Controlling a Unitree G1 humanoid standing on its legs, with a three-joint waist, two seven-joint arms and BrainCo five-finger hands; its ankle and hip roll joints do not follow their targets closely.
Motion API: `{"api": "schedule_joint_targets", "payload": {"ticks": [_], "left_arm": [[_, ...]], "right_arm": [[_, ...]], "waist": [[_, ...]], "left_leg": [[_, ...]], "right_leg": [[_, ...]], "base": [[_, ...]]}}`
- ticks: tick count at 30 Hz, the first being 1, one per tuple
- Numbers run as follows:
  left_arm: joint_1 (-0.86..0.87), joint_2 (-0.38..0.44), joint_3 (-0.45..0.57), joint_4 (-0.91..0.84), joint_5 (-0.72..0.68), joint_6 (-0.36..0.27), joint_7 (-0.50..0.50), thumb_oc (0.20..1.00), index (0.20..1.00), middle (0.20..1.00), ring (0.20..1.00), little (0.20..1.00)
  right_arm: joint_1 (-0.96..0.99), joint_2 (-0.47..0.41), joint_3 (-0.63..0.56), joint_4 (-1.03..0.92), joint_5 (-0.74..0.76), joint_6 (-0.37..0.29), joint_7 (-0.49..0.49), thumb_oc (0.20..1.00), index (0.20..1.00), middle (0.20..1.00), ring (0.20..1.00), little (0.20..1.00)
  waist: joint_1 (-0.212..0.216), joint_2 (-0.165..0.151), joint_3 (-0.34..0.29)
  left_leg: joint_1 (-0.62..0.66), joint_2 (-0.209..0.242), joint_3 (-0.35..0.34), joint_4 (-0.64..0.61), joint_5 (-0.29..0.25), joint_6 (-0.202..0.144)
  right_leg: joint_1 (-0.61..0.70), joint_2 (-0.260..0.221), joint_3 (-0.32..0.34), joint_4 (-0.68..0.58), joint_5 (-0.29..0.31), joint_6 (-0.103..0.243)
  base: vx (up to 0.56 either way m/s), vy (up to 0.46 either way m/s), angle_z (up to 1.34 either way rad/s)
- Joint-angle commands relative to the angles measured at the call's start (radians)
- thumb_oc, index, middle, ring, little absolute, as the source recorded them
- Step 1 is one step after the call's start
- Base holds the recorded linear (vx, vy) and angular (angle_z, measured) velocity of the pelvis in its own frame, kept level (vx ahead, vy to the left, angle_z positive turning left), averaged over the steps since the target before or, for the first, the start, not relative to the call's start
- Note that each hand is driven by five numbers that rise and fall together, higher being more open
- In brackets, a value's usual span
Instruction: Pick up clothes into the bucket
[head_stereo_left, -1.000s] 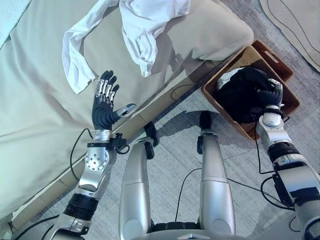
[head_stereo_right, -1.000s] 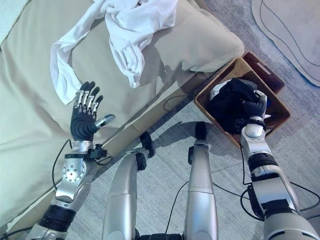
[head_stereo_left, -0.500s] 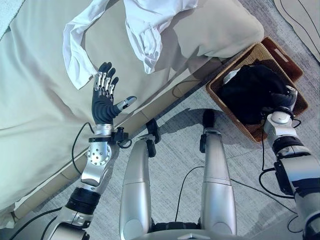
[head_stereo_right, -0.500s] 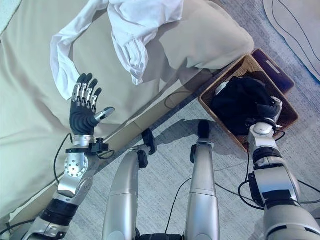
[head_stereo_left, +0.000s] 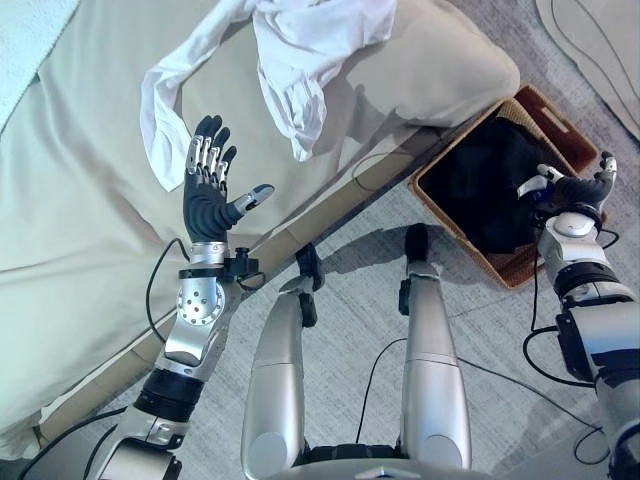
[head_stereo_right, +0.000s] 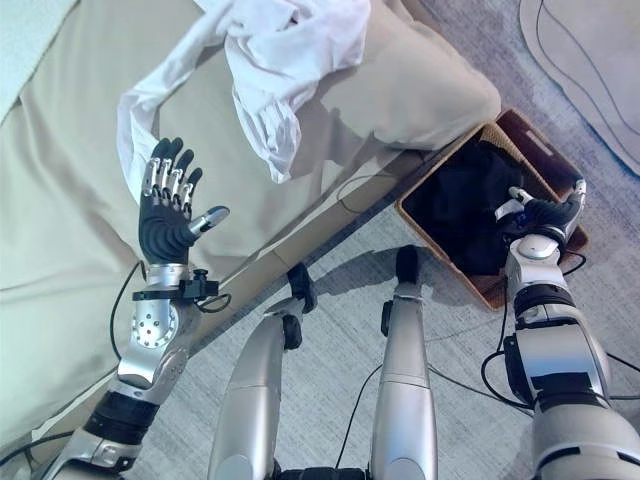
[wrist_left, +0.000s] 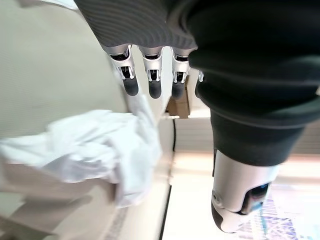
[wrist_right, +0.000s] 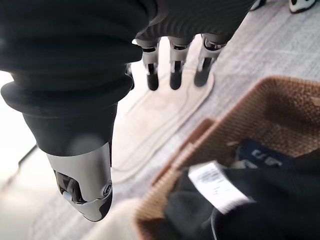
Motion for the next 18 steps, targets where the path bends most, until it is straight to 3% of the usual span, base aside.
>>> {"api": "schedule_joint_targets", "payload": {"ticks": [1,10,13,18], "left_arm": [[0.039,-0.010,0.007,0.034,0.024,-0.036,0.003,1.000,1.000,1.000,1.000,1.000],[0.054,-0.015,0.036,0.121,0.109,-0.016,0.032,1.000,1.000,1.000,1.000,1.000],[0.027,0.000,0.027,0.196,0.168,-0.001,0.044,1.000,1.000,1.000,1.000,1.000],[-0.043,0.003,0.002,0.322,0.251,0.031,0.079,1.000,1.000,1.000,1.000,1.000]], "right_arm": [[0.180,0.057,-0.006,-0.113,0.029,-0.064,-0.002,1.000,1.000,1.000,1.000,1.000],[0.433,0.203,-0.044,-0.428,0.004,-0.132,0.016,1.000,1.000,1.000,1.000,1.000],[0.553,0.276,-0.004,-0.582,0.020,-0.156,0.108,1.000,1.000,1.000,1.000,1.000],[0.627,0.308,0.096,-0.660,-0.052,-0.145,0.181,1.000,1.000,1.000,1.000,1.000]], "waist": [[-0.039,-0.039,-0.149],[-0.065,-0.078,-0.171],[-0.065,-0.096,-0.172],[-0.065,-0.116,-0.160]], "left_leg": [[-0.009,-0.030,-0.021,-0.033,-0.017,0.015],[0.143,-0.030,-0.062,-0.127,0.018,0.007],[0.226,-0.024,-0.075,-0.144,0.012,0.009],[0.295,-0.028,-0.088,-0.150,0.015,0.013]], "right_leg": [[0.065,-0.013,-0.070,-0.204,0.132,0.029],[0.254,-0.021,-0.119,-0.310,0.156,0.035],[0.347,-0.026,-0.132,-0.314,0.138,0.037],[0.428,-0.031,-0.152,-0.322,0.127,0.037]], "base": [[0.02,-0.029,0.12],[0.07,-0.037,0.11],[0.06,-0.017,0.04],[0.06,-0.018,0.14]]}}
